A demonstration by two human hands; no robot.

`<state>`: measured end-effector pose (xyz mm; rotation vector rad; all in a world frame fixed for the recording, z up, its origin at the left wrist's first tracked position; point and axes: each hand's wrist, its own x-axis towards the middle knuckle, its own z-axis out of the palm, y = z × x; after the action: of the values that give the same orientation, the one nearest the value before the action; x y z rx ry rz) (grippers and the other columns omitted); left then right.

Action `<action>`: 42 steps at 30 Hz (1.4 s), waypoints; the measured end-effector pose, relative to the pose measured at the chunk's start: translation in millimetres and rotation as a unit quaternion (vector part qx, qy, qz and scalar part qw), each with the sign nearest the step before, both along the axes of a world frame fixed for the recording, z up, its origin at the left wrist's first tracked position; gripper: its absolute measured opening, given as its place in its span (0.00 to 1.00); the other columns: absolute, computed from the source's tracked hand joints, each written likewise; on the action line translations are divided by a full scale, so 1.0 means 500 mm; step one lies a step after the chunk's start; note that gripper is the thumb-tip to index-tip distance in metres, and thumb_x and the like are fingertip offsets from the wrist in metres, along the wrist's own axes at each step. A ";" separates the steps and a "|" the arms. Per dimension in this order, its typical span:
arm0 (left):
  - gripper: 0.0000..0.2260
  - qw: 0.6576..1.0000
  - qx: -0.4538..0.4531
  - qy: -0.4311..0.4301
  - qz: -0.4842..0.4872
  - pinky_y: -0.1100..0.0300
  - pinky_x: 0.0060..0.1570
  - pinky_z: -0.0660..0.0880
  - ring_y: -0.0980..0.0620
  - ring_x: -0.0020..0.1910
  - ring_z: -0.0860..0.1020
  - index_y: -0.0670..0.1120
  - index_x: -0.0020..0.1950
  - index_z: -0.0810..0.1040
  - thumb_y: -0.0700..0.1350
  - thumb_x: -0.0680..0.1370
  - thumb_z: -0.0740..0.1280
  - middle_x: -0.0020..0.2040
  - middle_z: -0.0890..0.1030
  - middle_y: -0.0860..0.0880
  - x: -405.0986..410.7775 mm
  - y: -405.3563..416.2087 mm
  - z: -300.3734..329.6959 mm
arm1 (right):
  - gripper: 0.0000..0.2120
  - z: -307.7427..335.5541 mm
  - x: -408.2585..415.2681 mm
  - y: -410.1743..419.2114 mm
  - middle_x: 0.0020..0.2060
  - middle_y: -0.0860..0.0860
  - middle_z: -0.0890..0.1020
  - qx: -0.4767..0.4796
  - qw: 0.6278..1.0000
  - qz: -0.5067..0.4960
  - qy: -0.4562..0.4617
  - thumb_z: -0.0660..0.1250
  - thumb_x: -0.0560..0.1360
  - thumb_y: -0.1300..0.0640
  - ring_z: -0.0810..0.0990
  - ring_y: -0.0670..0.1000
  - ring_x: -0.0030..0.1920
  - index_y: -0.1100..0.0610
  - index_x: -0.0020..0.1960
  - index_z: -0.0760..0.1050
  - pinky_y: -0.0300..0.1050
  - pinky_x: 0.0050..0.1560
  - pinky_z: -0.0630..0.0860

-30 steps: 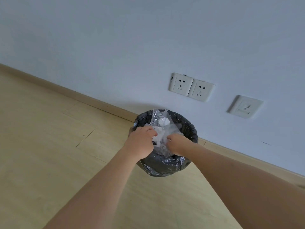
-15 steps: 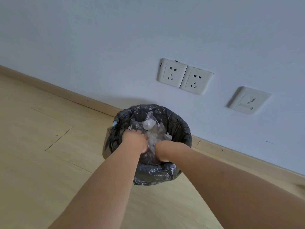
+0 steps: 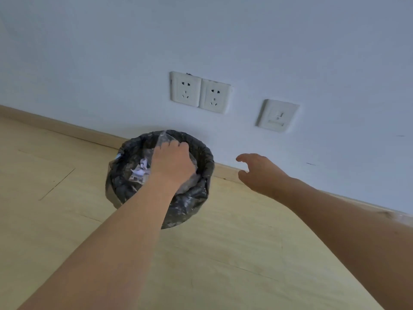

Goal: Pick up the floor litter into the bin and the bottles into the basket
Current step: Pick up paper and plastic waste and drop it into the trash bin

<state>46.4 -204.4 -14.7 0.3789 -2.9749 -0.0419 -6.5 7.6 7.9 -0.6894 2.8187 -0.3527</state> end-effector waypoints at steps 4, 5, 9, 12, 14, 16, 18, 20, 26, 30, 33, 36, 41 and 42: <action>0.10 0.997 0.028 0.032 -0.060 0.52 0.49 0.67 0.43 0.52 0.72 0.43 0.57 0.72 0.43 0.78 0.56 0.55 0.75 0.44 0.024 0.195 0.014 | 0.24 0.011 0.045 0.203 0.72 0.51 0.66 0.002 0.999 -0.048 -0.014 0.59 0.79 0.55 0.66 0.52 0.71 0.52 0.74 0.62 0.46 0.67 0.65; 0.11 0.996 0.032 0.018 -0.076 0.52 0.49 0.67 0.43 0.52 0.72 0.44 0.58 0.71 0.43 0.78 0.56 0.55 0.74 0.44 0.031 0.251 0.015 | 0.24 0.012 0.061 0.260 0.73 0.51 0.66 0.002 0.998 -0.058 -0.019 0.59 0.79 0.55 0.65 0.52 0.71 0.52 0.74 0.62 0.46 0.67 0.65; 0.15 0.991 0.048 -0.057 -0.114 0.49 0.56 0.71 0.43 0.58 0.73 0.44 0.63 0.72 0.44 0.78 0.56 0.60 0.74 0.44 0.050 0.459 0.010 | 0.25 -0.005 0.124 0.481 0.73 0.51 0.65 0.009 0.994 -0.099 -0.047 0.60 0.78 0.55 0.66 0.53 0.70 0.51 0.74 0.62 0.47 0.65 0.66; 0.16 0.982 0.068 -0.115 -0.132 0.50 0.59 0.71 0.42 0.62 0.73 0.45 0.65 0.72 0.45 0.78 0.58 0.63 0.73 0.44 0.060 0.600 -0.002 | 0.26 -0.037 0.162 0.640 0.72 0.52 0.66 0.021 0.987 -0.131 -0.095 0.61 0.78 0.56 0.68 0.54 0.69 0.51 0.75 0.62 0.47 0.64 0.67; 0.16 0.970 0.073 -0.176 -0.152 0.51 0.59 0.71 0.43 0.62 0.72 0.45 0.67 0.71 0.45 0.79 0.58 0.65 0.72 0.45 0.068 0.681 -0.015 | 0.26 -0.067 0.175 0.739 0.70 0.53 0.68 0.020 0.976 -0.166 -0.136 0.62 0.77 0.56 0.71 0.54 0.66 0.52 0.74 0.62 0.47 0.62 0.70; 0.16 0.953 0.078 -0.241 -0.165 0.53 0.58 0.71 0.44 0.61 0.73 0.47 0.67 0.70 0.46 0.80 0.58 0.65 0.73 0.46 0.077 0.749 -0.042 | 0.27 -0.106 0.186 0.831 0.69 0.54 0.70 0.020 0.965 -0.203 -0.162 0.63 0.76 0.56 0.72 0.55 0.65 0.53 0.73 0.64 0.48 0.62 0.71; 0.14 0.934 0.080 -0.299 -0.178 0.53 0.57 0.73 0.45 0.59 0.74 0.49 0.65 0.71 0.46 0.79 0.59 0.64 0.74 0.47 0.088 0.812 -0.081 | 0.26 -0.148 0.197 0.909 0.68 0.55 0.71 0.029 0.955 -0.225 -0.192 0.63 0.75 0.57 0.72 0.55 0.64 0.55 0.73 0.65 0.48 0.62 0.72; 0.13 0.916 0.068 -0.346 -0.189 0.54 0.57 0.73 0.46 0.58 0.74 0.49 0.63 0.73 0.46 0.79 0.60 0.63 0.75 0.48 0.104 0.863 -0.124 | 0.24 -0.184 0.210 0.963 0.67 0.55 0.71 0.047 0.948 -0.228 -0.219 0.63 0.76 0.57 0.73 0.55 0.63 0.56 0.71 0.66 0.44 0.58 0.71; 0.13 0.890 0.060 -0.404 -0.202 0.55 0.57 0.72 0.46 0.59 0.74 0.49 0.62 0.72 0.46 0.78 0.60 0.62 0.74 0.49 0.117 0.960 -0.221 | 0.17 -0.274 0.201 1.028 0.59 0.55 0.76 0.041 0.935 -0.278 -0.215 0.61 0.74 0.58 0.76 0.54 0.54 0.58 0.63 0.72 0.44 0.50 0.73; 0.14 0.902 0.085 -0.374 -0.197 0.53 0.58 0.73 0.46 0.58 0.74 0.51 0.64 0.71 0.47 0.78 0.60 0.62 0.74 0.49 0.075 0.984 -0.236 | 0.14 -0.297 0.175 1.046 0.54 0.54 0.77 0.005 0.919 -0.341 -0.200 0.61 0.73 0.58 0.74 0.54 0.47 0.58 0.59 0.71 0.43 0.45 0.70; 0.17 0.914 0.114 -0.338 -0.194 0.52 0.59 0.73 0.47 0.60 0.74 0.52 0.67 0.71 0.47 0.78 0.61 0.64 0.72 0.50 0.032 0.997 -0.234 | 0.08 -0.313 0.170 1.054 0.48 0.53 0.77 0.003 0.911 -0.357 -0.208 0.61 0.73 0.58 0.75 0.54 0.45 0.57 0.51 0.70 0.42 0.43 0.70; 0.21 0.921 0.093 -0.305 -0.221 0.50 0.61 0.72 0.46 0.63 0.72 0.52 0.71 0.67 0.46 0.78 0.61 0.69 0.67 0.49 -0.029 1.020 -0.234 | 0.03 -0.326 0.160 1.060 0.39 0.49 0.74 0.011 0.904 -0.357 -0.235 0.61 0.72 0.58 0.76 0.52 0.42 0.55 0.45 0.69 0.40 0.38 0.70; 0.26 0.902 0.000 -0.309 -0.302 0.48 0.63 0.70 0.44 0.71 0.62 0.48 0.76 0.61 0.43 0.77 0.61 0.77 0.56 0.50 -0.121 1.111 -0.253 | 0.05 -0.324 0.139 1.120 0.45 0.50 0.75 0.018 0.889 -0.409 -0.207 0.60 0.72 0.59 0.77 0.55 0.50 0.56 0.48 0.69 0.43 0.44 0.72; 0.29 0.896 -0.009 -0.315 -0.313 0.47 0.65 0.69 0.44 0.73 0.59 0.48 0.77 0.57 0.43 0.77 0.61 0.78 0.53 0.50 -0.131 1.128 -0.261 | 0.10 -0.334 0.143 1.130 0.51 0.53 0.75 0.023 0.886 -0.417 -0.203 0.60 0.72 0.59 0.75 0.56 0.56 0.56 0.54 0.69 0.46 0.49 0.72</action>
<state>-18.9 359.3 -145.3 -0.7262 -3.5757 0.0523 65.2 572.8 -159.1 0.5975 2.5292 -0.4844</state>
